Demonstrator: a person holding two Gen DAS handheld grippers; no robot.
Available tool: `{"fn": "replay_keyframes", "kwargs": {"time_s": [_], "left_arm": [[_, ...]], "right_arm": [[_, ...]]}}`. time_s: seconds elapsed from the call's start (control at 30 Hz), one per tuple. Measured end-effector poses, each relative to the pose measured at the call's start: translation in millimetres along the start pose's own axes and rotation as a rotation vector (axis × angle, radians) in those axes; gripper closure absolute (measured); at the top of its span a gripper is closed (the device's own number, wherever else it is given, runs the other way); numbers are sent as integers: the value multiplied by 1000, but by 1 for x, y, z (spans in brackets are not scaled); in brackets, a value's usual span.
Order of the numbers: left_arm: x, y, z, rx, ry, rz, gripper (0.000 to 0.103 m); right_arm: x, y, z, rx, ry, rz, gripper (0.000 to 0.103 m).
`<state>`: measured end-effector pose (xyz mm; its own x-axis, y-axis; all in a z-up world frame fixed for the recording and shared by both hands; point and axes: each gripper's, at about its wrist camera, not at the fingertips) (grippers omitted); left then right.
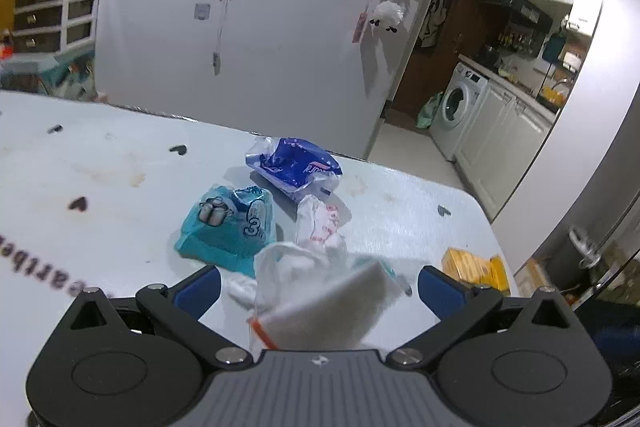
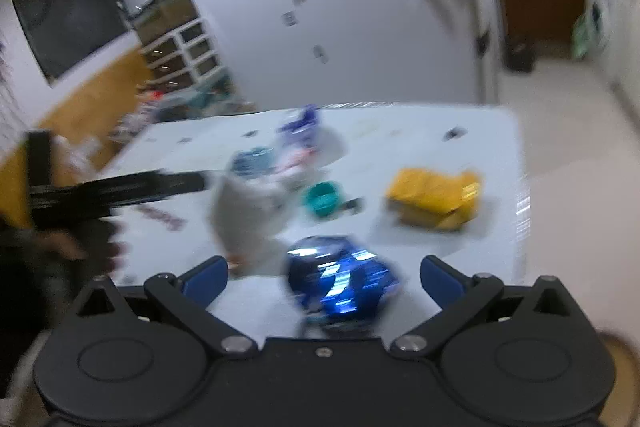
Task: Collect trash
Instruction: 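Grasp the clear plastic bag with the left tool while the right tool grasps the blue can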
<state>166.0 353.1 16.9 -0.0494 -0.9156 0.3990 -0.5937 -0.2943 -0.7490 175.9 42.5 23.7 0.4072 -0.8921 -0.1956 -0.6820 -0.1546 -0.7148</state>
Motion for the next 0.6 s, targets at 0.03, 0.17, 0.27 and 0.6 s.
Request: {"fn": "replay_keyframes", "kwargs": {"time_s": [0.03,0.17,0.27,0.6], "left_arm": [[-5,-1,5,-3,13,-11,0],[-14,0,21,-29,64,-32,0],[-10,6,28,-59,101,-34,0],[19,36,22,-115,242,-20,0]], "right_arm": [[-1,2,3,-18,-34,26,0],[-9,14,12,-82,-77,93,0],[-12,24,24,-142,-110,130,1],[2,57,78,-335,-162,396,24]]}}
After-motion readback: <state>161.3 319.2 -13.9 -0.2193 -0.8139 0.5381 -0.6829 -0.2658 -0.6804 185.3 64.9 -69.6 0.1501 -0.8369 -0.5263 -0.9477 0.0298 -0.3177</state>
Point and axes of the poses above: each gripper's, at about its wrist camera, not at the fingertips, and z roughly the way its jaws point, x to its right, y to its underside, and after that the axes turned 14 degrees about y, right-handed
